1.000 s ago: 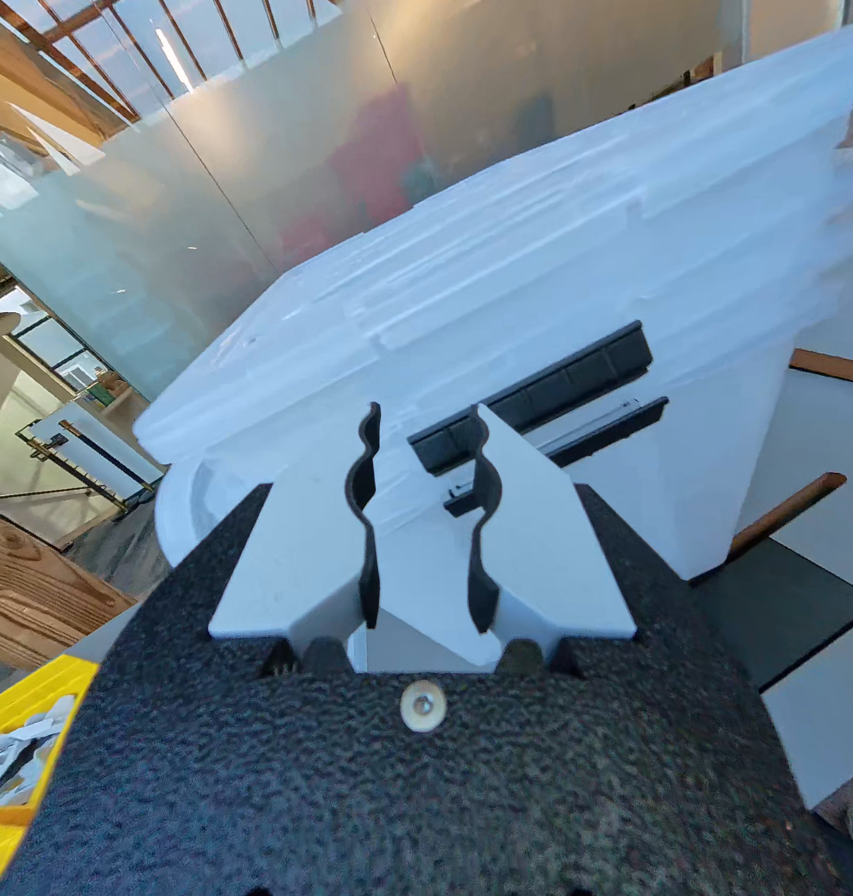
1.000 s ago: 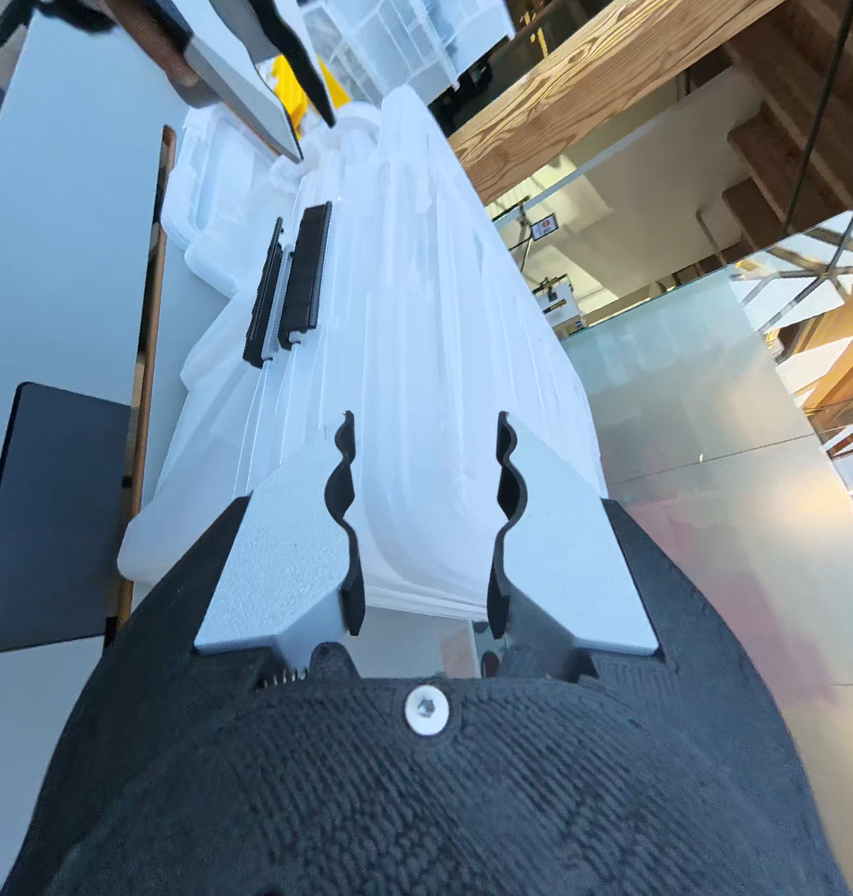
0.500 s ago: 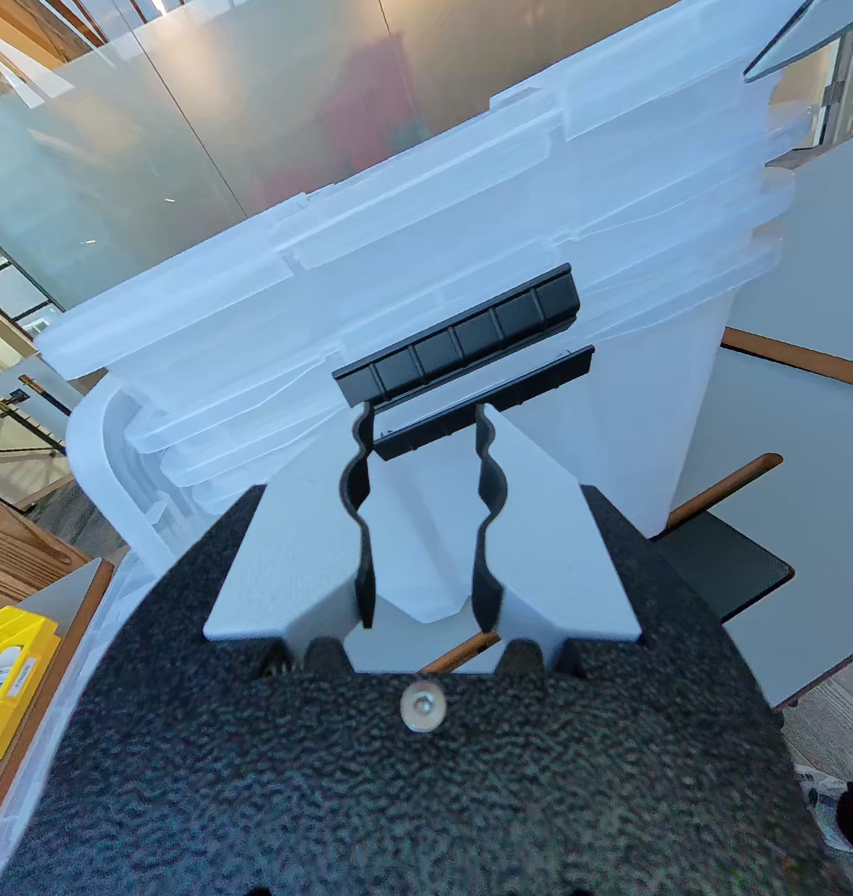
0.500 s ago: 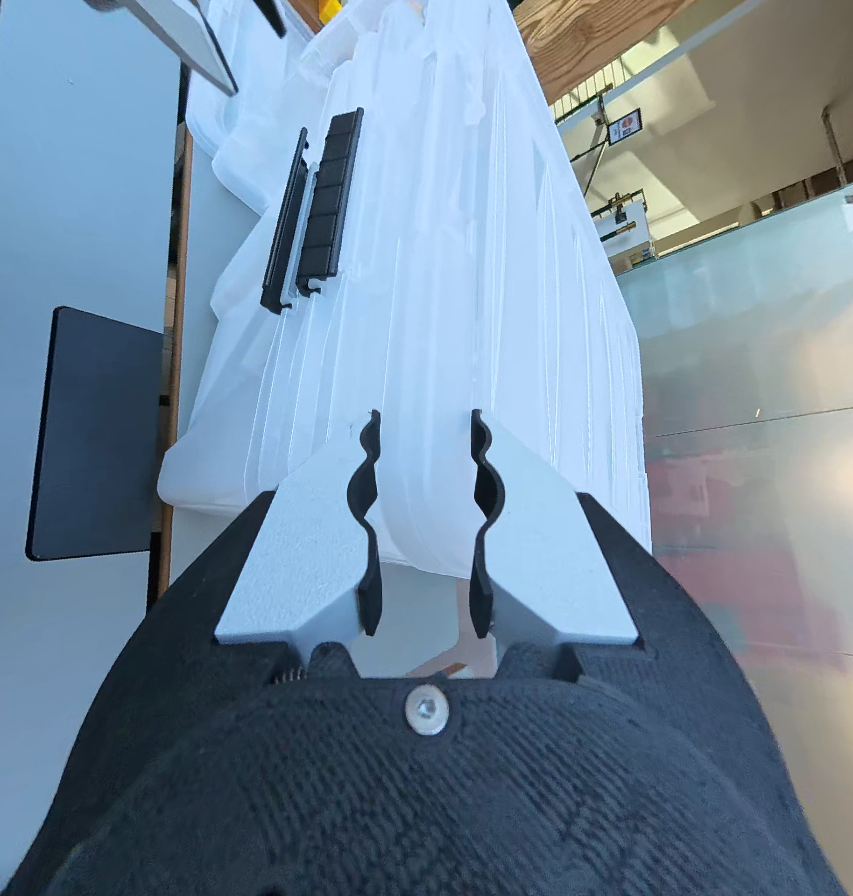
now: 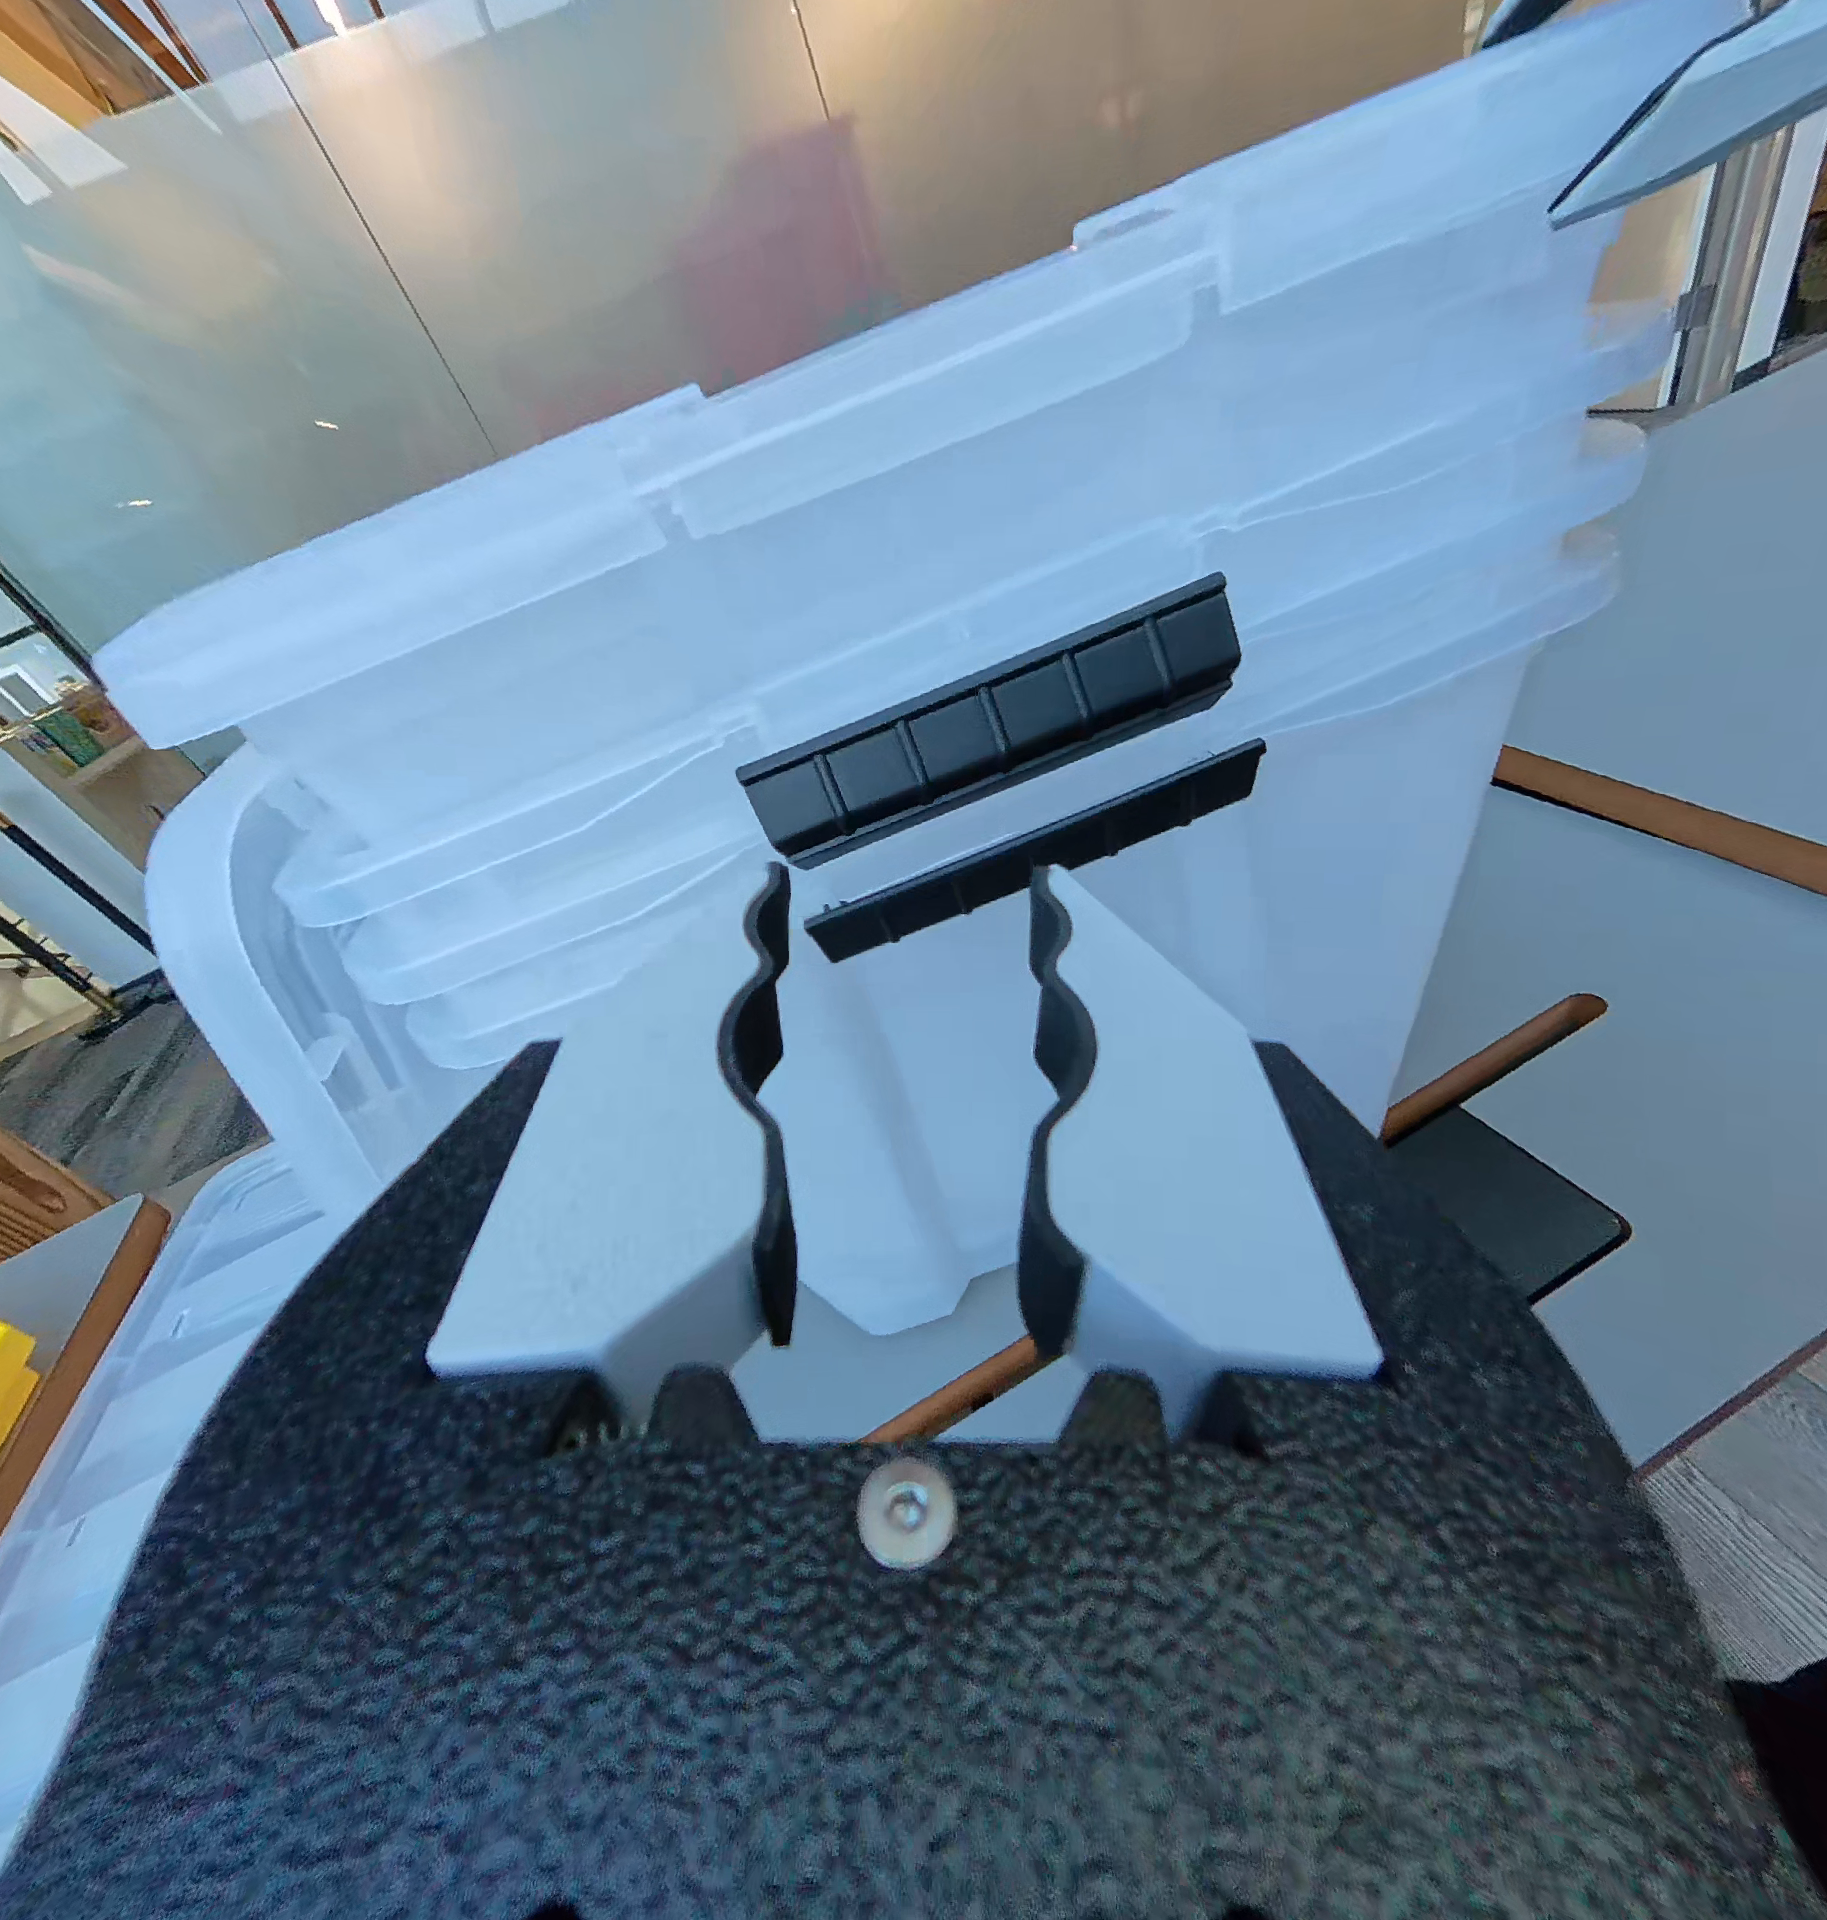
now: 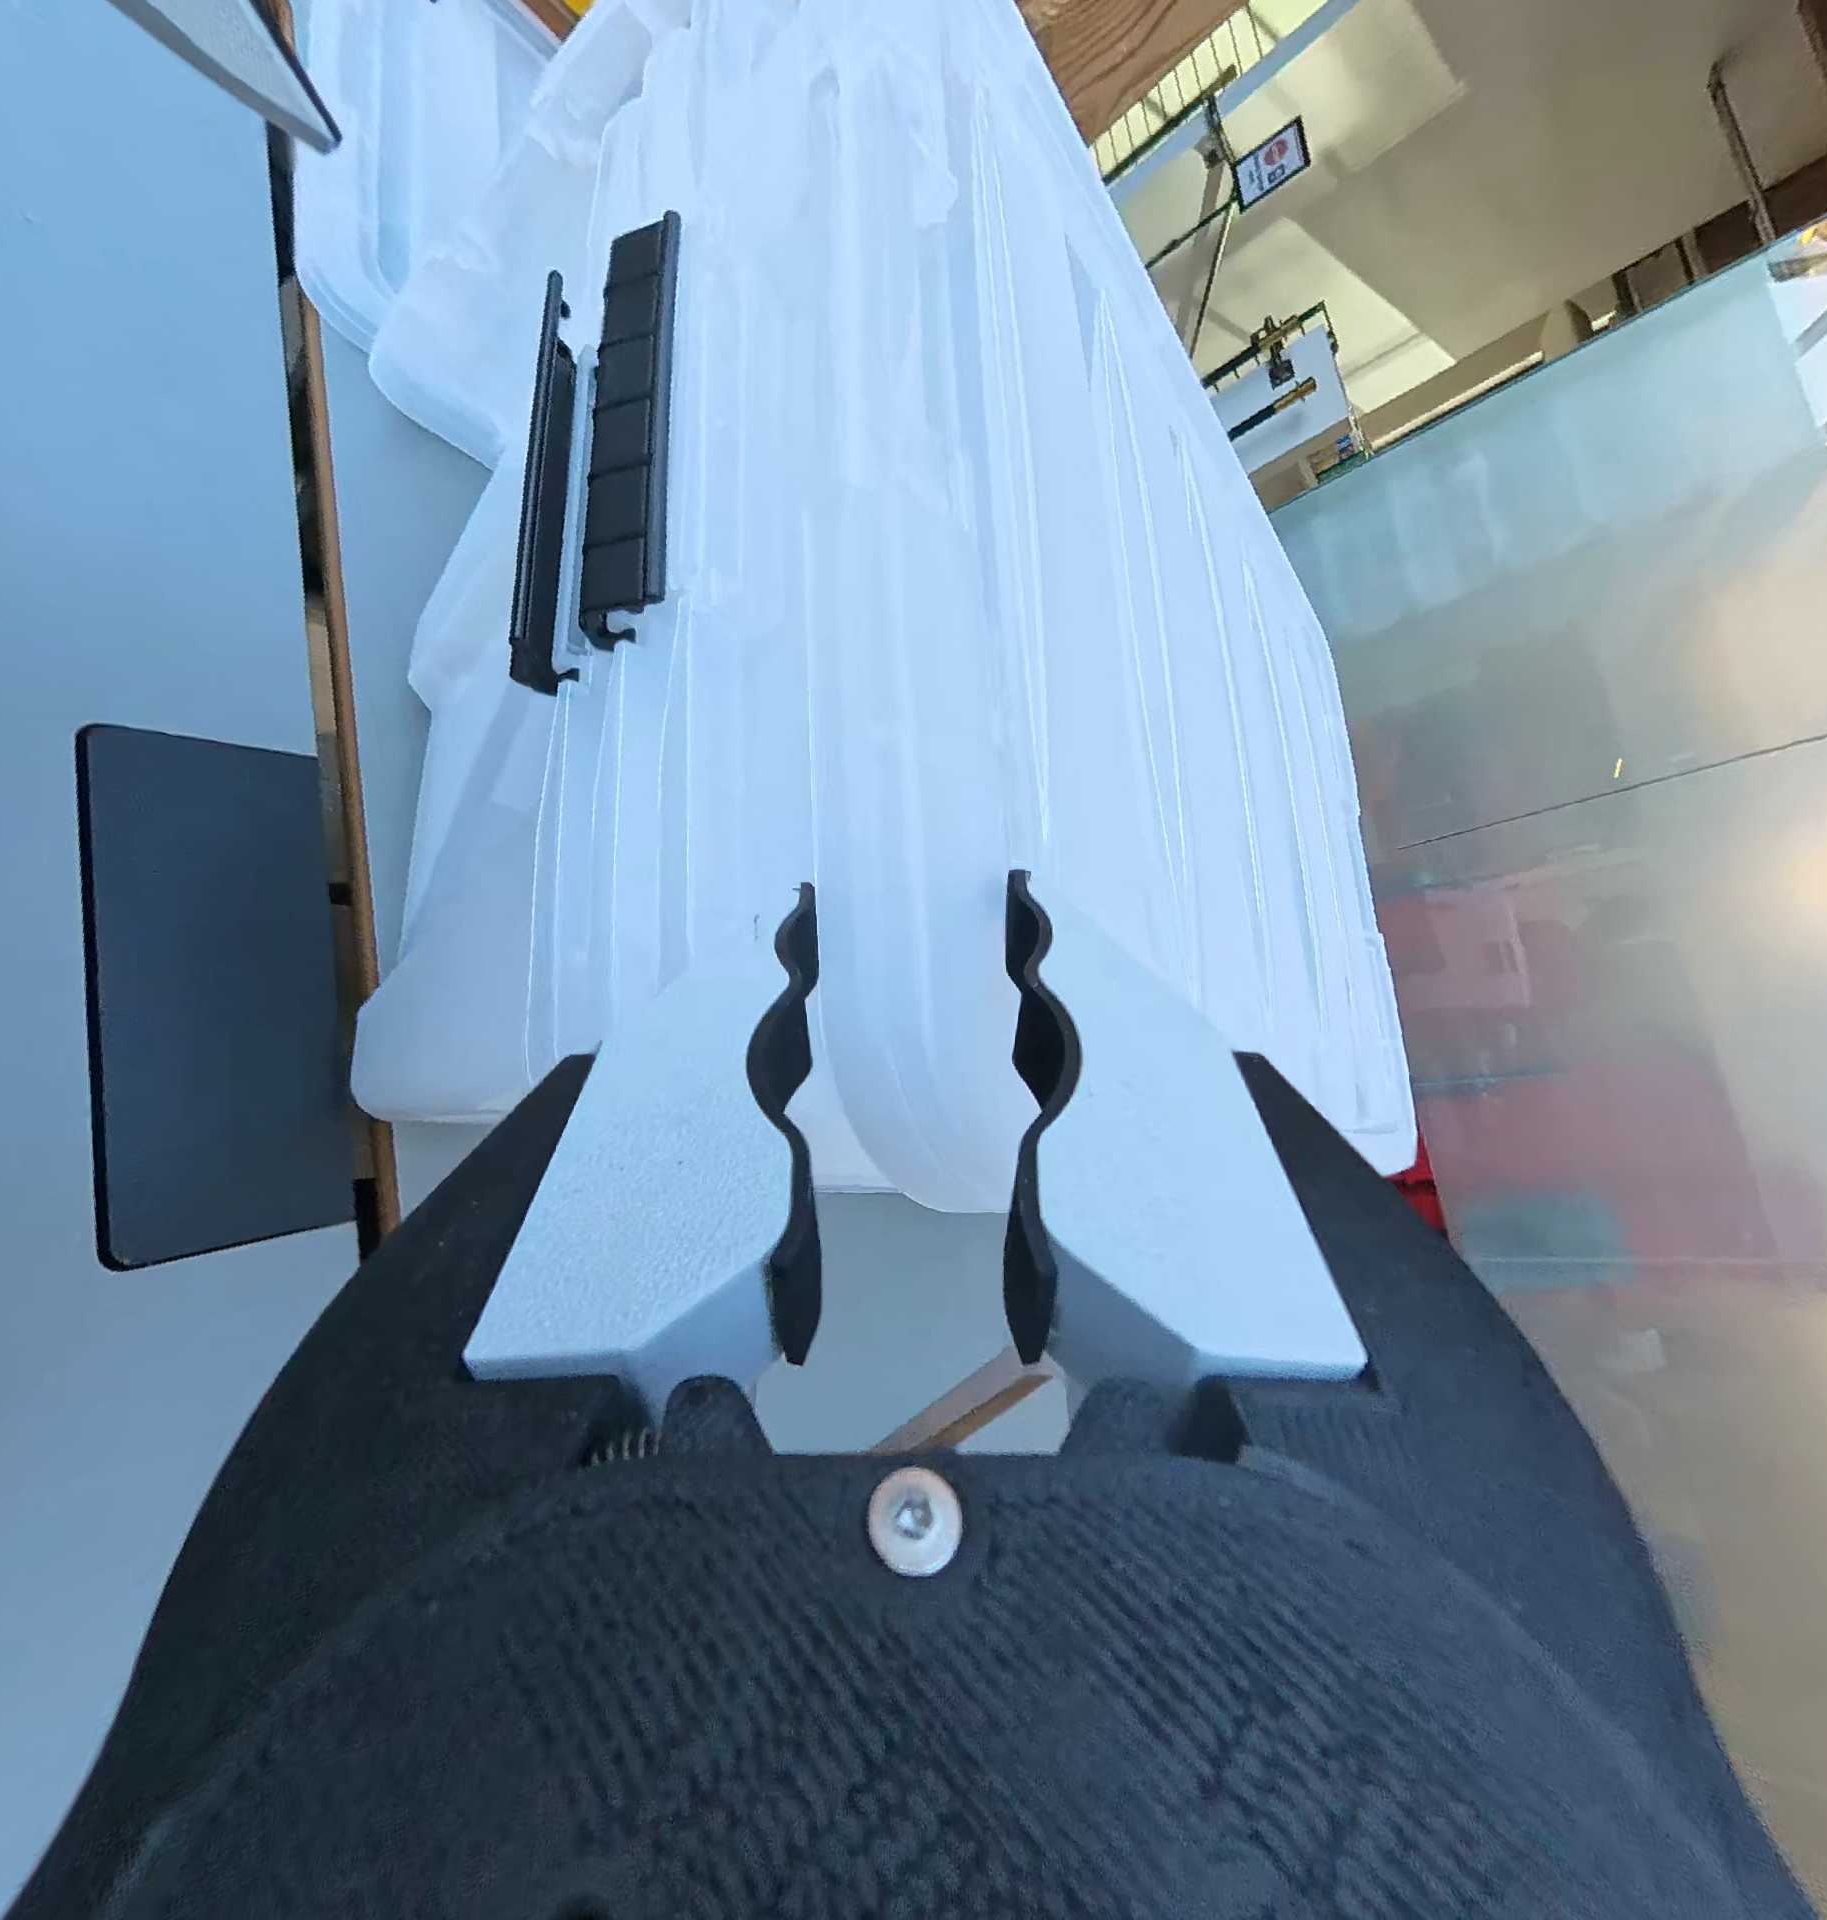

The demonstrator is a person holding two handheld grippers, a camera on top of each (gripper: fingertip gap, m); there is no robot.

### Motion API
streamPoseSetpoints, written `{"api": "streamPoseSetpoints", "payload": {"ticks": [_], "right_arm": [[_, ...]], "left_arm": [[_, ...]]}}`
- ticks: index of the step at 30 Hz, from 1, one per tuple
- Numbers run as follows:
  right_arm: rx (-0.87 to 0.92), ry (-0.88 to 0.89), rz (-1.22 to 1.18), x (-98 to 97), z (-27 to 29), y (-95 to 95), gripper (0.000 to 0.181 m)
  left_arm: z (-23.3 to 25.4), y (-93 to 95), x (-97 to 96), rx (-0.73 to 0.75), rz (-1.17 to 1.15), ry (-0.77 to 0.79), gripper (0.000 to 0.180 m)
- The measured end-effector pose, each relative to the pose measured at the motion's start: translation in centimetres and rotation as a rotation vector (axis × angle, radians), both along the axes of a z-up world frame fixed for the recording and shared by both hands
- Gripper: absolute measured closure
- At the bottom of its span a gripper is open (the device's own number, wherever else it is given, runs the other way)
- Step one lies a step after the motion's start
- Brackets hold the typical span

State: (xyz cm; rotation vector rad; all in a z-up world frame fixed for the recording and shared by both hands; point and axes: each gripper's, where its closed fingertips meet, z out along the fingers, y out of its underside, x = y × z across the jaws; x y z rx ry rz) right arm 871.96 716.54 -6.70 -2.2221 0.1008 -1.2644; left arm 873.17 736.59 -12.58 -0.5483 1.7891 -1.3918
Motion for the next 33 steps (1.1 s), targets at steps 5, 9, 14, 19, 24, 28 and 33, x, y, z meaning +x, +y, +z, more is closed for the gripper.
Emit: {"api": "streamPoseSetpoints", "payload": {"ticks": [5,9,14,19,24,28,33], "right_arm": [[-0.016,-0.048,0.024,-0.3,-0.6,0.0,0.147],[-0.059,-0.066,0.005,-0.3,-0.7,0.0,0.147],[-0.111,-0.126,-0.023,-0.7,-0.4,-0.1,0.149],[0.040,-0.166,-0.016,-2.0,2.2,0.6,0.138],[0.198,-0.145,0.011,-3.3,3.7,1.0,0.137],[0.146,-0.139,0.009,-3.2,2.9,0.7,0.137],[0.160,-0.124,0.015,-3.1,2.6,0.2,0.136]], "left_arm": [[-0.1,0.8,0.8,-0.017,0.020,0.015,0.136],[-0.1,2.7,1.9,-0.028,0.106,0.006,0.136],[0.3,7.9,5.0,-0.075,0.303,-0.001,0.136],[-1.3,13.1,9.6,-0.088,0.432,0.029,0.131],[-5.2,15.2,14.3,-0.048,0.470,0.122,0.119],[-6.8,14.7,16.9,-0.029,0.438,0.160,0.122],[-7.3,13.4,19.1,-0.021,0.398,0.141,0.146]]}}
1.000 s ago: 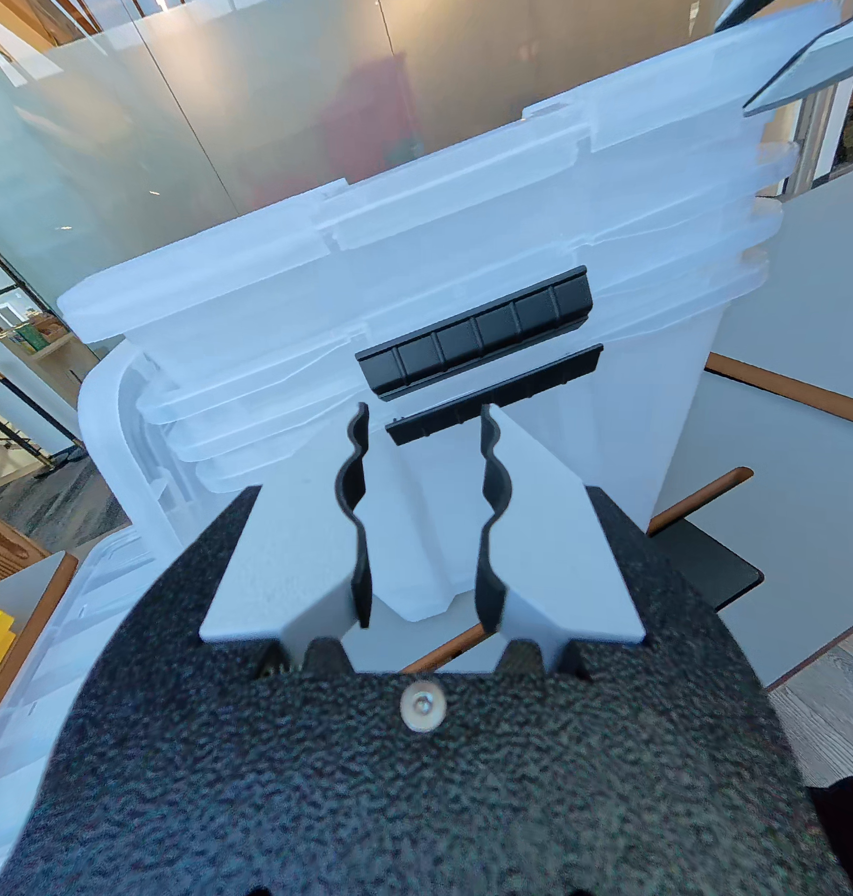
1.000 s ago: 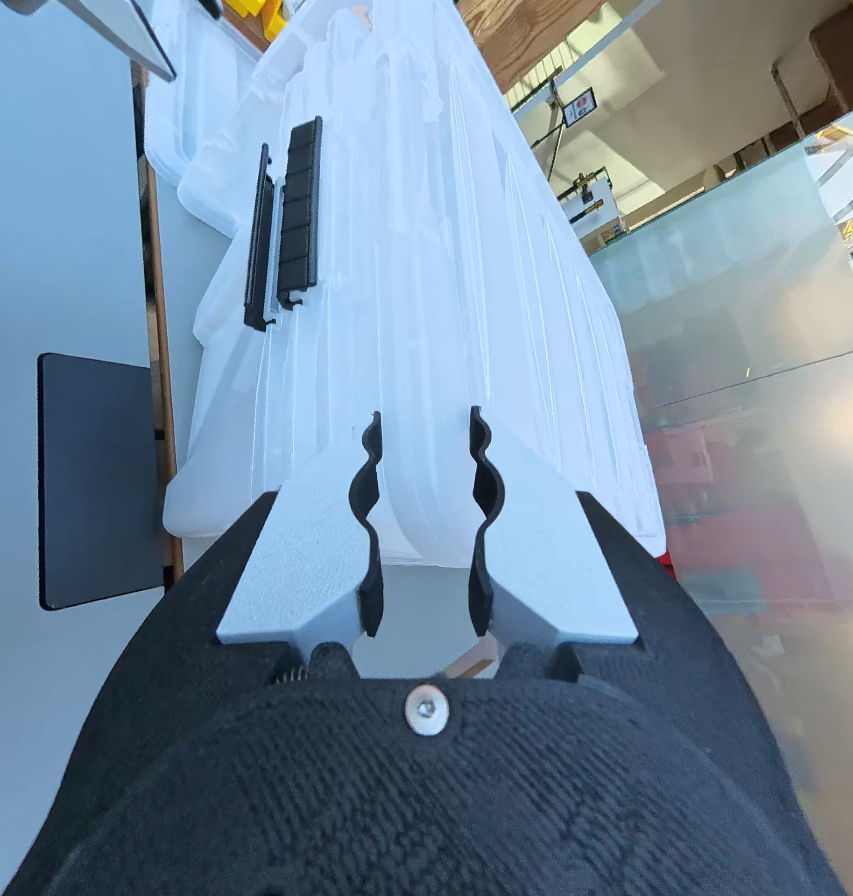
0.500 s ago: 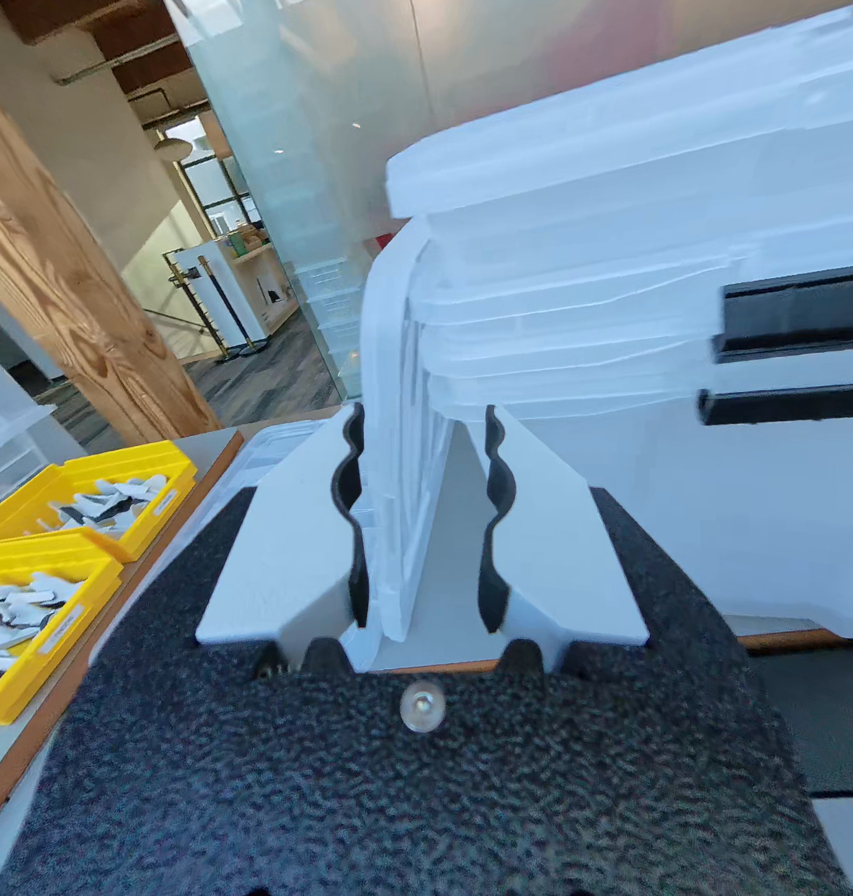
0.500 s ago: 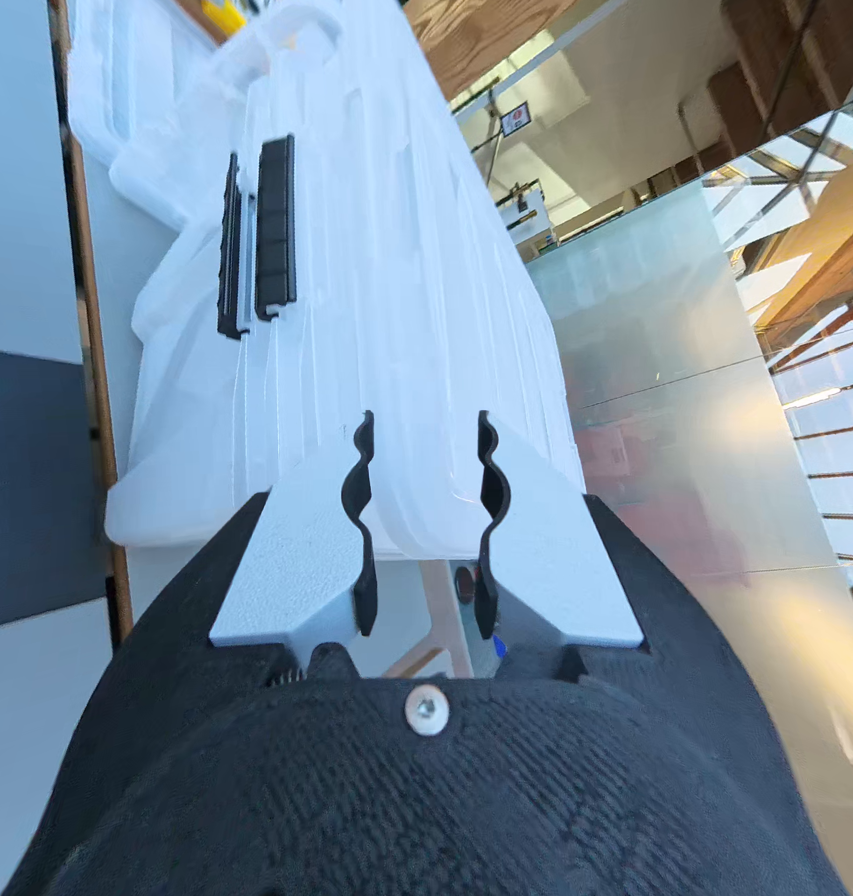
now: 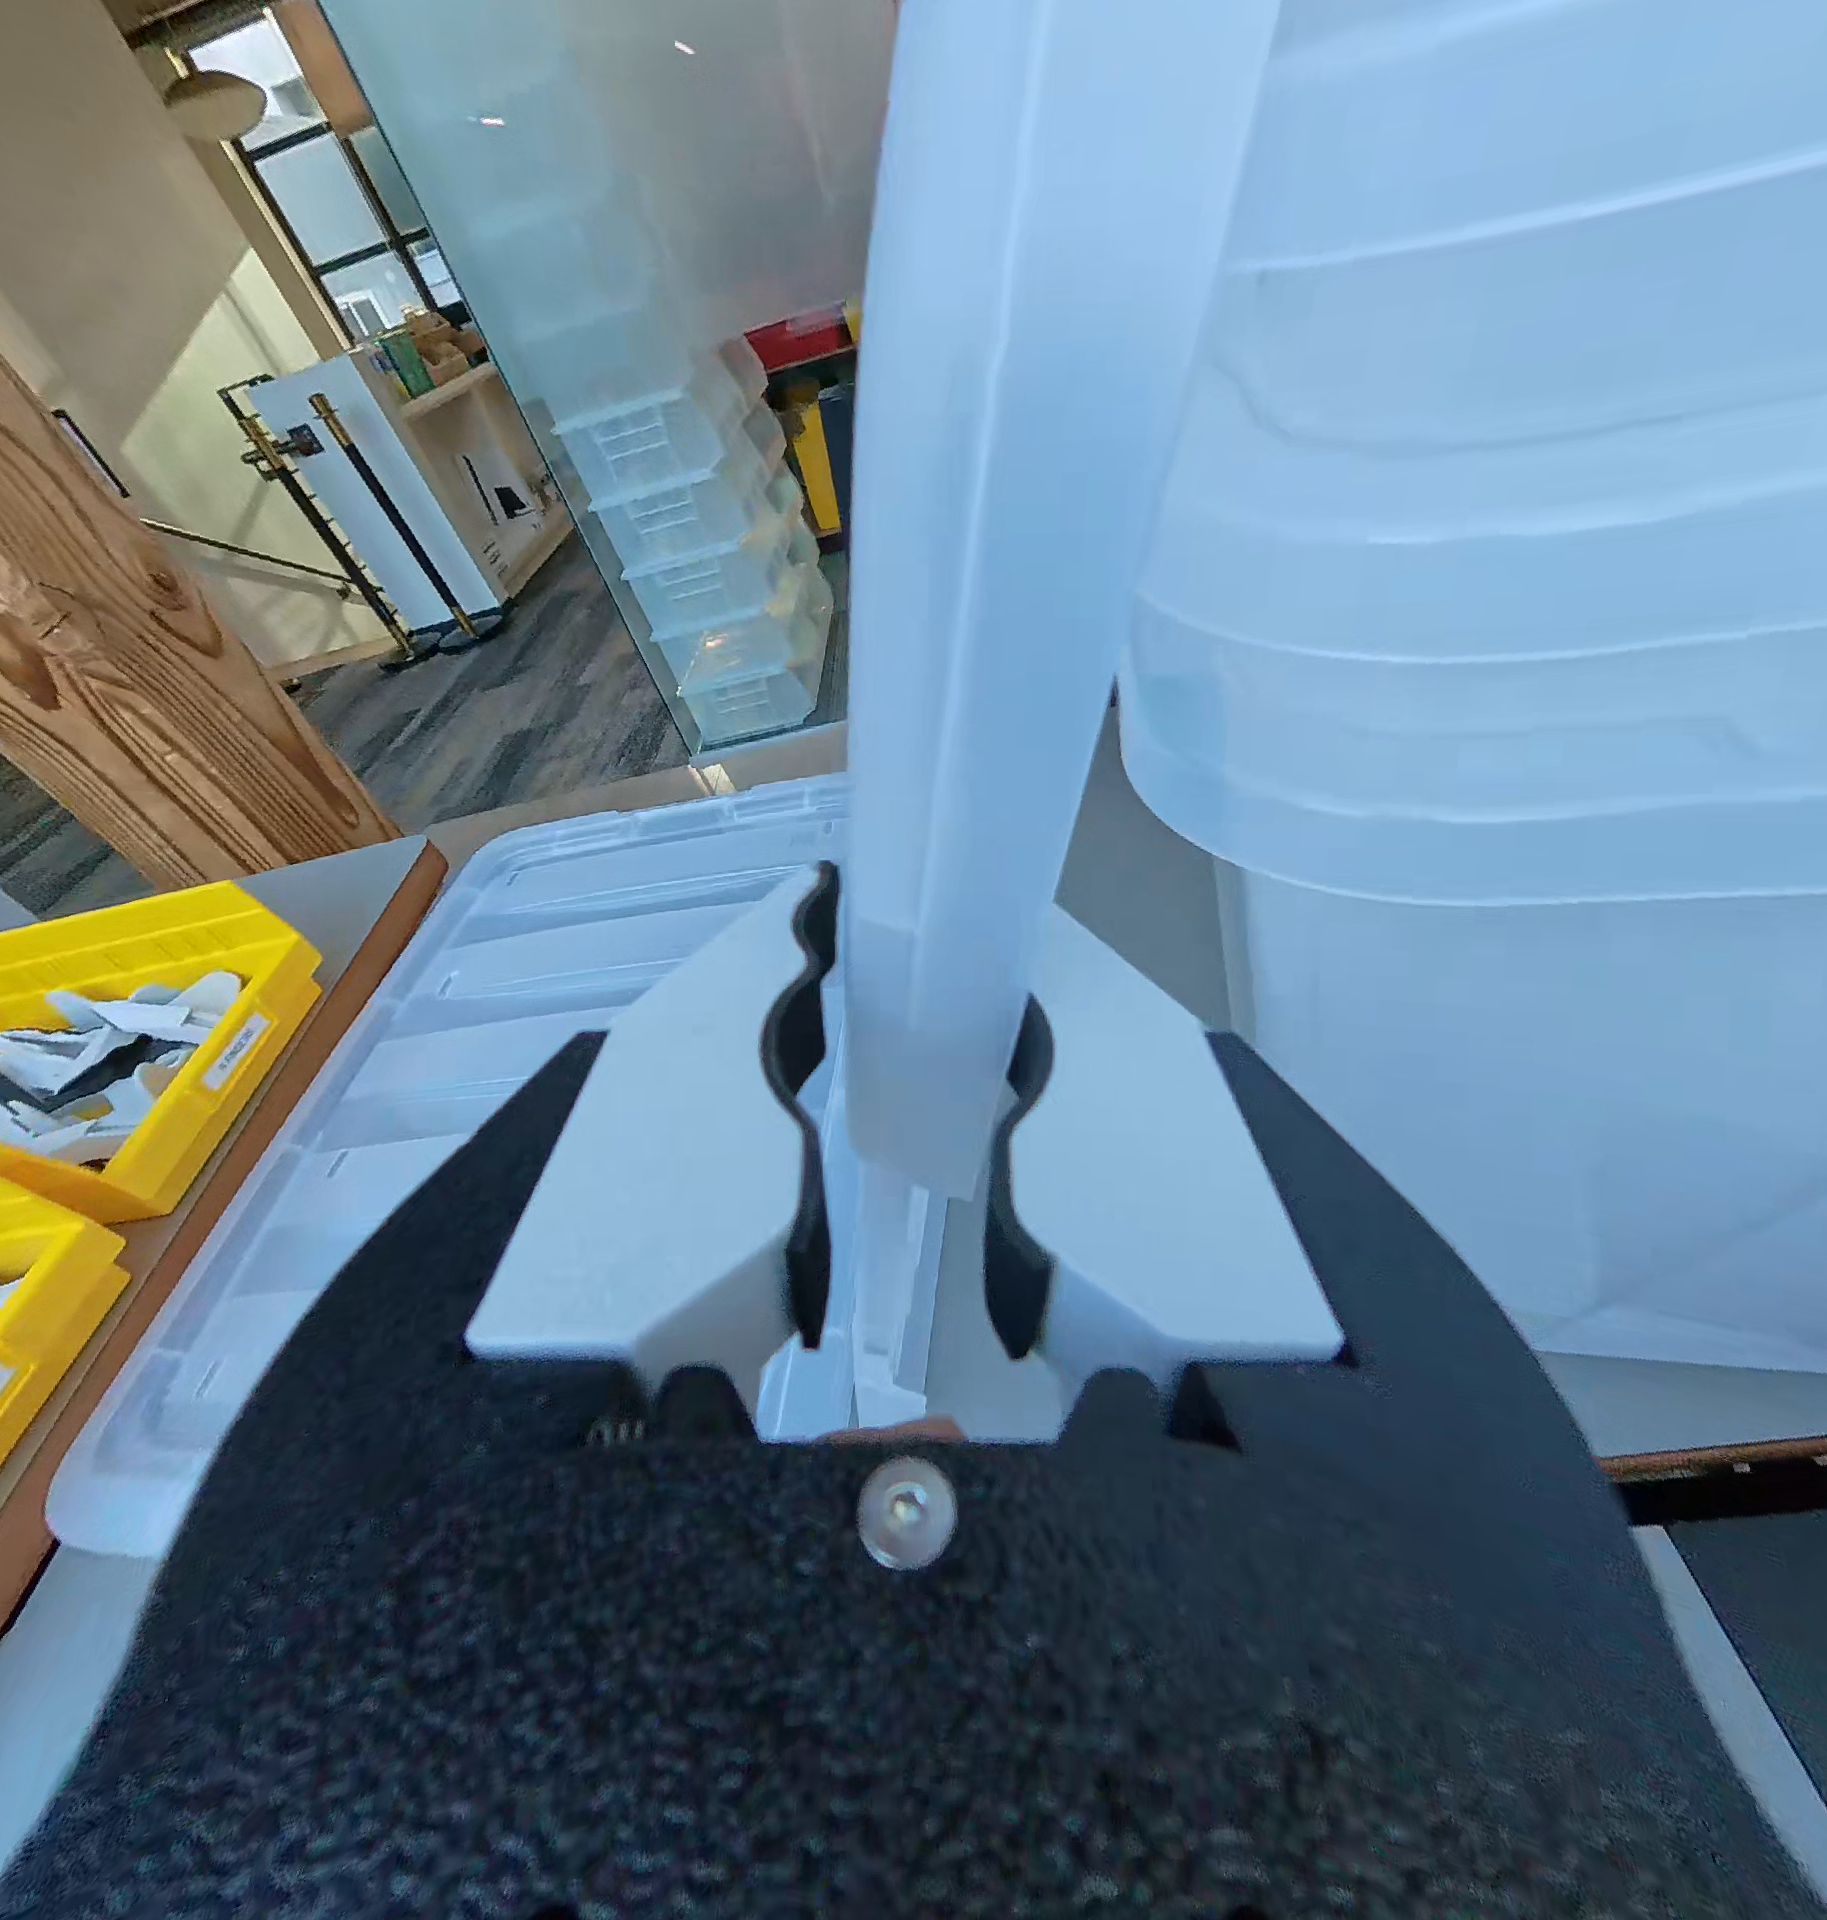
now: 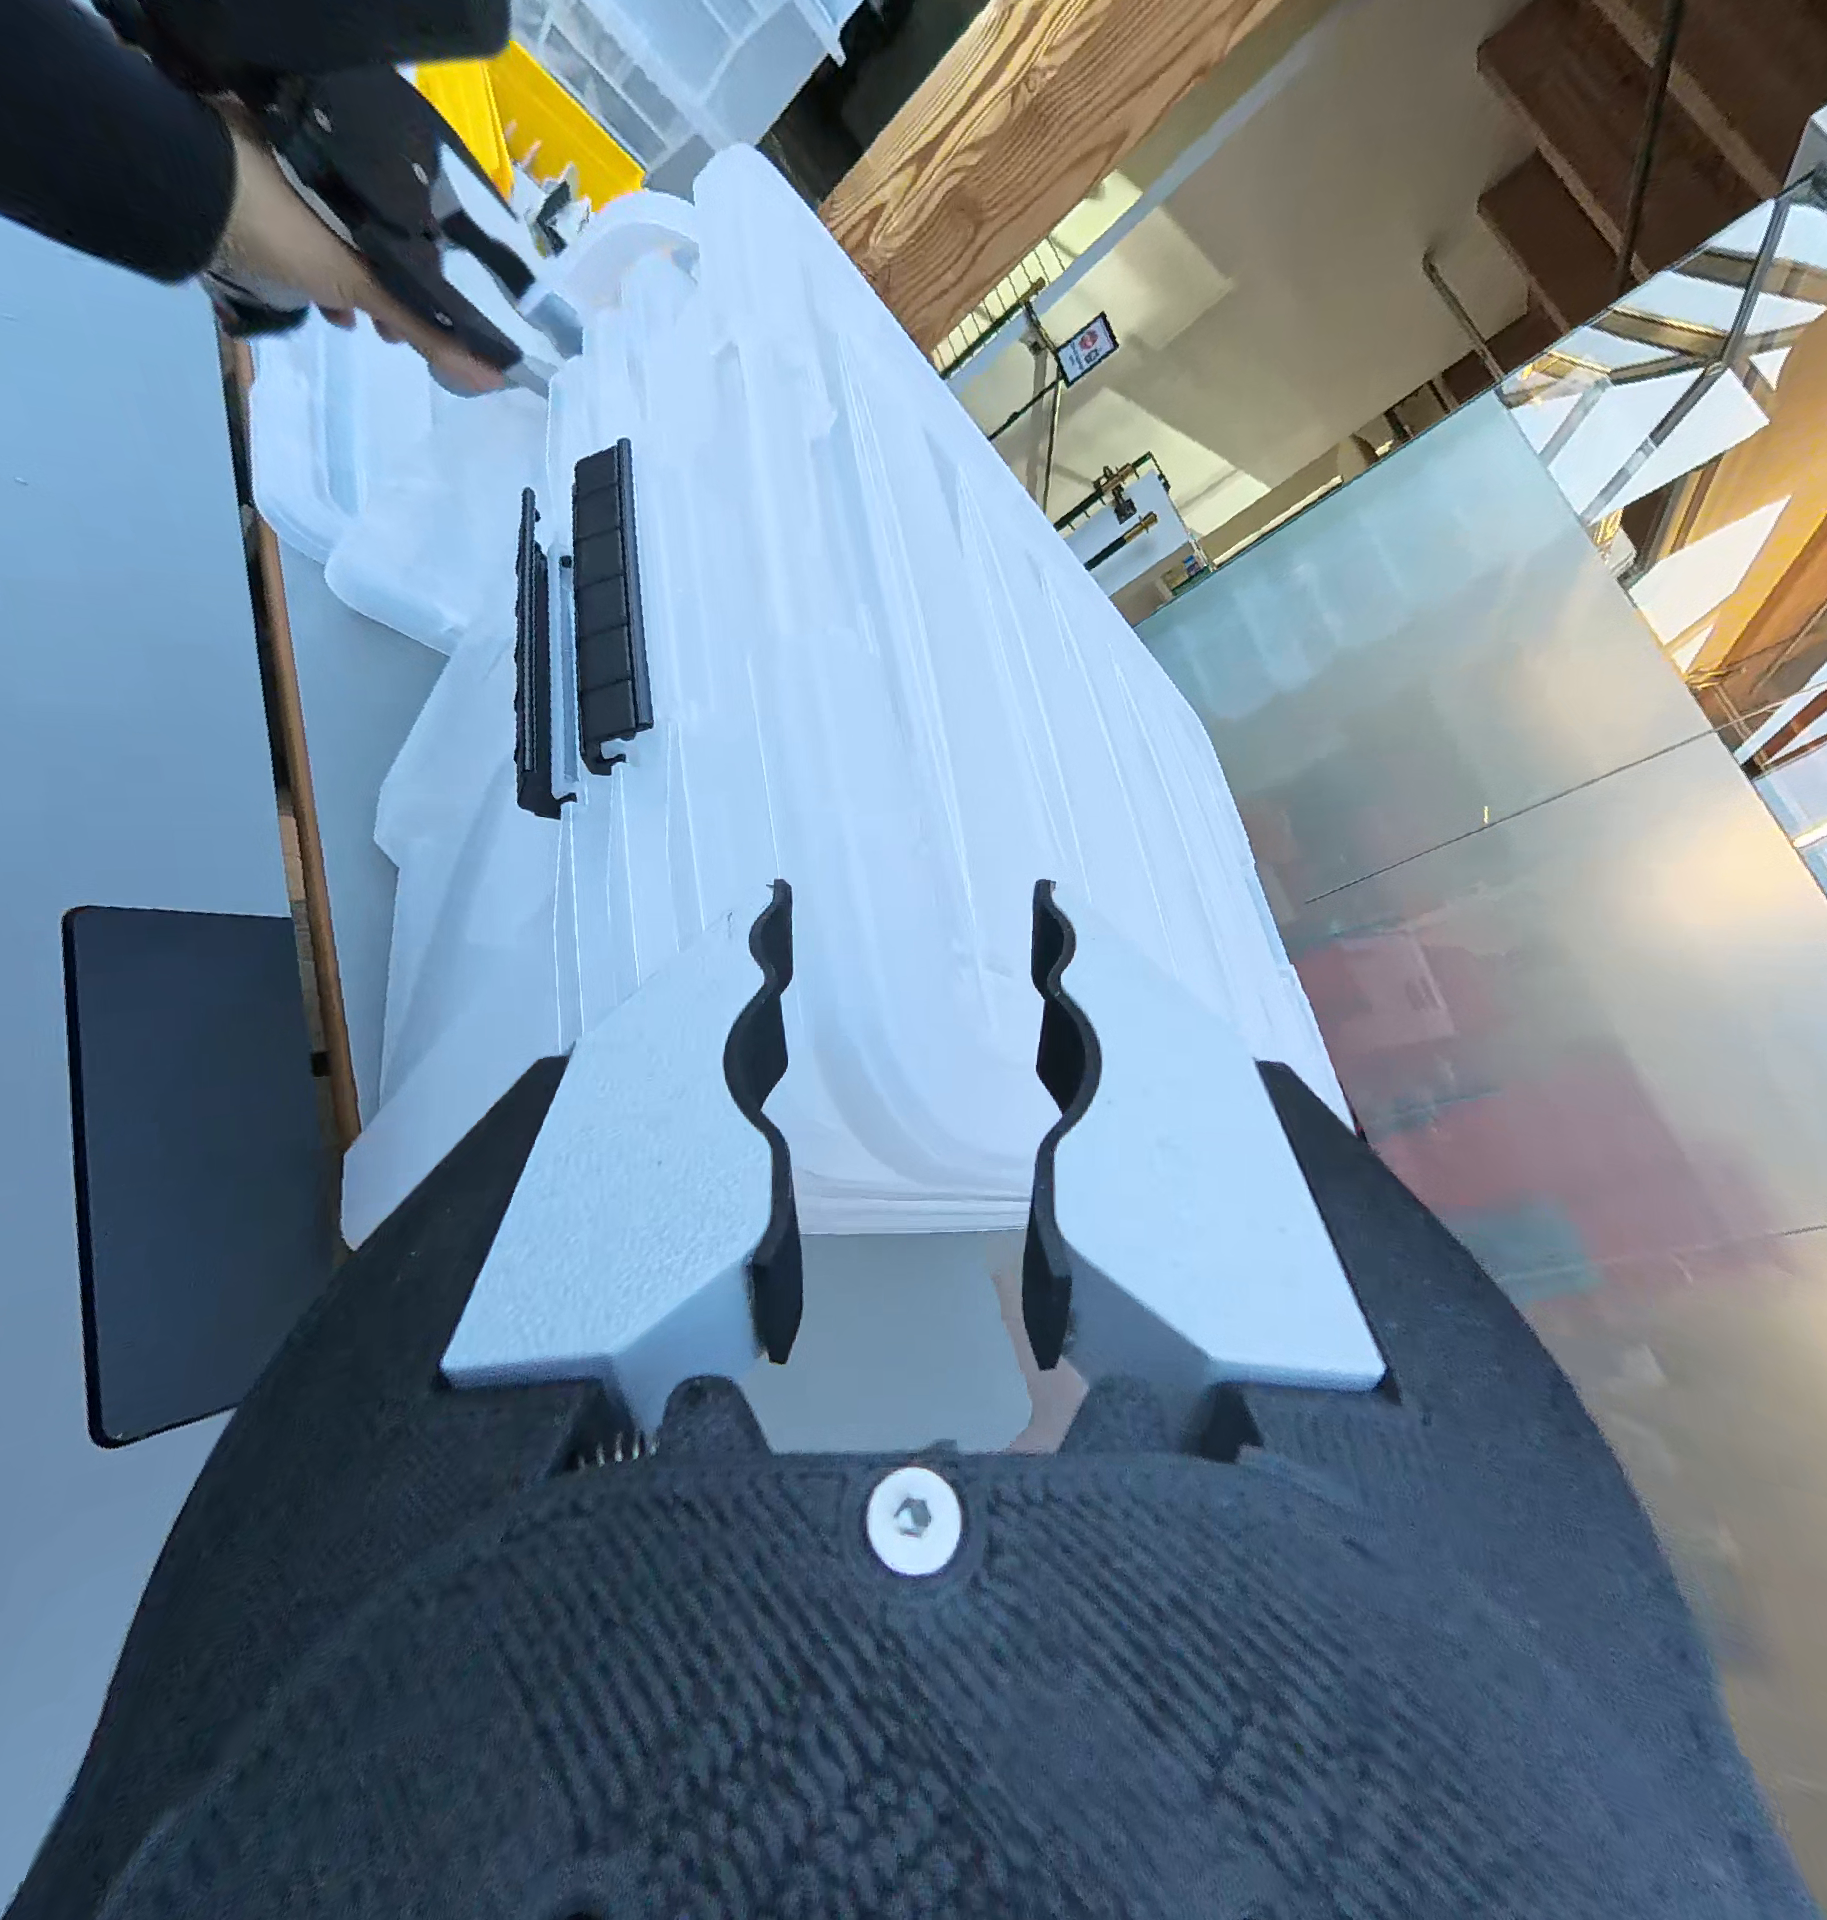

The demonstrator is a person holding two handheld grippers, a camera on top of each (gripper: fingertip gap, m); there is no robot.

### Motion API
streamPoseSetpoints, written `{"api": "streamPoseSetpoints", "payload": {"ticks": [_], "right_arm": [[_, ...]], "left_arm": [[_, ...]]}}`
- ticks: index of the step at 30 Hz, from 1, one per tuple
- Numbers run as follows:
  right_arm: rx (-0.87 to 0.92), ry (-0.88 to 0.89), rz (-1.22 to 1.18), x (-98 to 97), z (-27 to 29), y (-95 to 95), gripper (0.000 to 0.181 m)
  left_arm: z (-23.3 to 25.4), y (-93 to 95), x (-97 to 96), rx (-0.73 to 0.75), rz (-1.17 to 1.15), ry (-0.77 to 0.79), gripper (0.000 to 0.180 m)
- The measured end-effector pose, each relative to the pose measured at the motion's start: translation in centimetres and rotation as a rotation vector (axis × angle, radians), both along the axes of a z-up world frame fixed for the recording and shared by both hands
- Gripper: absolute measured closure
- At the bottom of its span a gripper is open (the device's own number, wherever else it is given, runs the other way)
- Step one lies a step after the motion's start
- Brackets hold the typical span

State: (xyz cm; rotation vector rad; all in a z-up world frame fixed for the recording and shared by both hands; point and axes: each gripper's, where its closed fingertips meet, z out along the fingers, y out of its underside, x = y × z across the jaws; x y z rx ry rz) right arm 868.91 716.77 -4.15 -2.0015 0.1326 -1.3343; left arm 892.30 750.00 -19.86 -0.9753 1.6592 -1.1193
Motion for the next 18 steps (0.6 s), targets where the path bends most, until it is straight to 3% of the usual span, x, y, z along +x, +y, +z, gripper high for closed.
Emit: {"api": "streamPoseSetpoints", "payload": {"ticks": [3,18], "right_arm": [[0.030,0.007,0.011,0.3,0.5,0.1,0.137],[0.044,0.000,0.058,2.5,1.8,1.8,0.140]], "left_arm": [[-0.1,0.1,0.2,0.025,-0.001,-0.012,0.163],[1.7,5.0,-1.3,-0.105,0.035,0.063,0.163]]}}
